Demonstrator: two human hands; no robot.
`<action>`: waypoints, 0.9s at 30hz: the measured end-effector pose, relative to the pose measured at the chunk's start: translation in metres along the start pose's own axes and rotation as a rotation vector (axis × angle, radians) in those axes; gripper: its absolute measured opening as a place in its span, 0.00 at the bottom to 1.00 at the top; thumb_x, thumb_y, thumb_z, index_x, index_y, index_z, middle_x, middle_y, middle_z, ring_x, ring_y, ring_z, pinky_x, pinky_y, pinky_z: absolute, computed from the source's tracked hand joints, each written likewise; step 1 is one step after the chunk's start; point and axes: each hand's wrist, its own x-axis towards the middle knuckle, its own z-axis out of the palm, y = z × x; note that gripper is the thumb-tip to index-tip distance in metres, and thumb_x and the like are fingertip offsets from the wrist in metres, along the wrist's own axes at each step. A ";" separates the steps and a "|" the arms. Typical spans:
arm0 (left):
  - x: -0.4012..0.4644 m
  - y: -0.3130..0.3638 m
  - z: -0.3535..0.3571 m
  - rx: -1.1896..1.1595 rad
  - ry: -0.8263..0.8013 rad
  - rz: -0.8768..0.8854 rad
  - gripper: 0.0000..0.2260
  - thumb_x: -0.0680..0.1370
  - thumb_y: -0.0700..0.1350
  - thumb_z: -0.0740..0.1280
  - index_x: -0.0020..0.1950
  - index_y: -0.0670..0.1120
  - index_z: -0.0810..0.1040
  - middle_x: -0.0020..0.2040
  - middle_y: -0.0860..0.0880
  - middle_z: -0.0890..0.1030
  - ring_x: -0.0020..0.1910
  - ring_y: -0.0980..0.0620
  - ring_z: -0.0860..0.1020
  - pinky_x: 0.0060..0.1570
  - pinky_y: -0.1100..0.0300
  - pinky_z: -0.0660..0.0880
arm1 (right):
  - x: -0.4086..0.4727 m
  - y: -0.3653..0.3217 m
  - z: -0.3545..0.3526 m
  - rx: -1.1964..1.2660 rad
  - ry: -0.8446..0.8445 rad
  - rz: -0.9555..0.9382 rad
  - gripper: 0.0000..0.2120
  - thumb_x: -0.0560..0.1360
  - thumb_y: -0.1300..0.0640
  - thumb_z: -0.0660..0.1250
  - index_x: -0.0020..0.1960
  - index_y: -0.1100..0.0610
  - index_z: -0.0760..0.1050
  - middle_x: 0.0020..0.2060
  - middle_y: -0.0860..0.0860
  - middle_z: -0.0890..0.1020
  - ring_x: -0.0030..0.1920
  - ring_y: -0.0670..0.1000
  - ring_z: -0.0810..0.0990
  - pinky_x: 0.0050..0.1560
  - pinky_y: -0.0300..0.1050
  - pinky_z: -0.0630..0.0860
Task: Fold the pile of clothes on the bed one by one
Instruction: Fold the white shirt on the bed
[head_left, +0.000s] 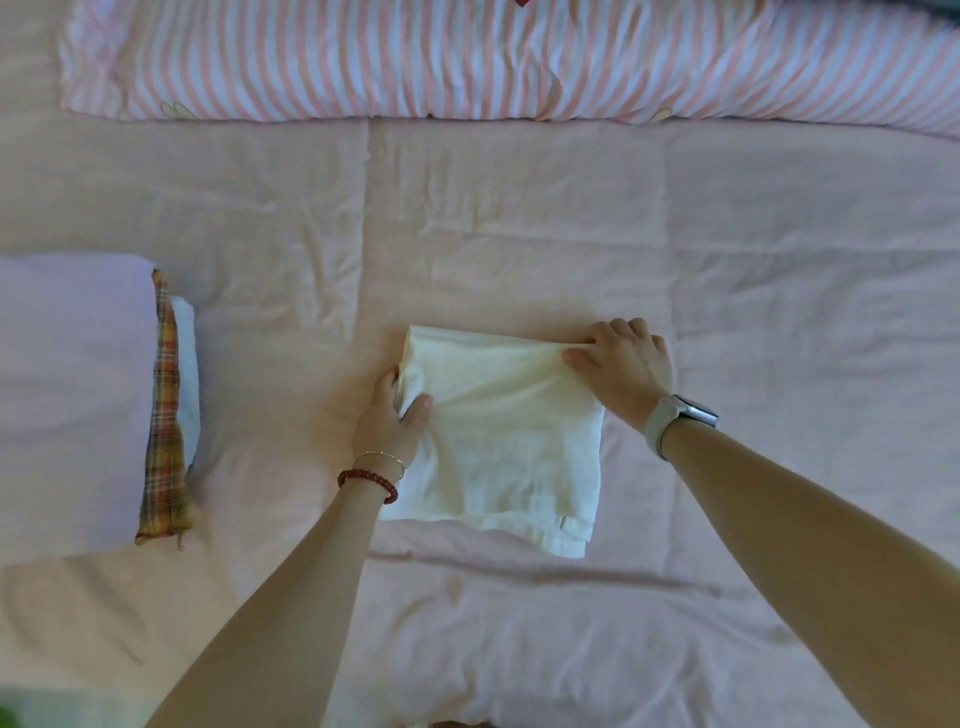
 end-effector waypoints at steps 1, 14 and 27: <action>0.000 0.001 0.000 -0.005 0.002 -0.001 0.25 0.78 0.47 0.65 0.73 0.46 0.61 0.71 0.50 0.68 0.70 0.50 0.66 0.61 0.61 0.63 | -0.004 0.001 0.002 0.048 0.021 0.031 0.16 0.77 0.48 0.59 0.60 0.55 0.73 0.57 0.54 0.74 0.60 0.56 0.67 0.58 0.48 0.61; -0.009 0.006 -0.012 -0.171 -0.089 -0.082 0.23 0.74 0.55 0.61 0.66 0.48 0.69 0.57 0.53 0.76 0.52 0.53 0.75 0.49 0.60 0.72 | -0.102 -0.016 0.033 1.000 -0.070 0.482 0.12 0.78 0.52 0.59 0.59 0.55 0.67 0.41 0.47 0.78 0.45 0.53 0.79 0.45 0.47 0.75; -0.145 0.010 -0.123 -0.346 0.233 0.045 0.09 0.76 0.46 0.65 0.56 0.49 0.76 0.47 0.59 0.80 0.50 0.57 0.78 0.44 0.69 0.71 | -0.175 -0.099 -0.051 1.019 -0.250 0.177 0.18 0.77 0.63 0.62 0.66 0.56 0.67 0.47 0.44 0.76 0.47 0.50 0.78 0.48 0.47 0.77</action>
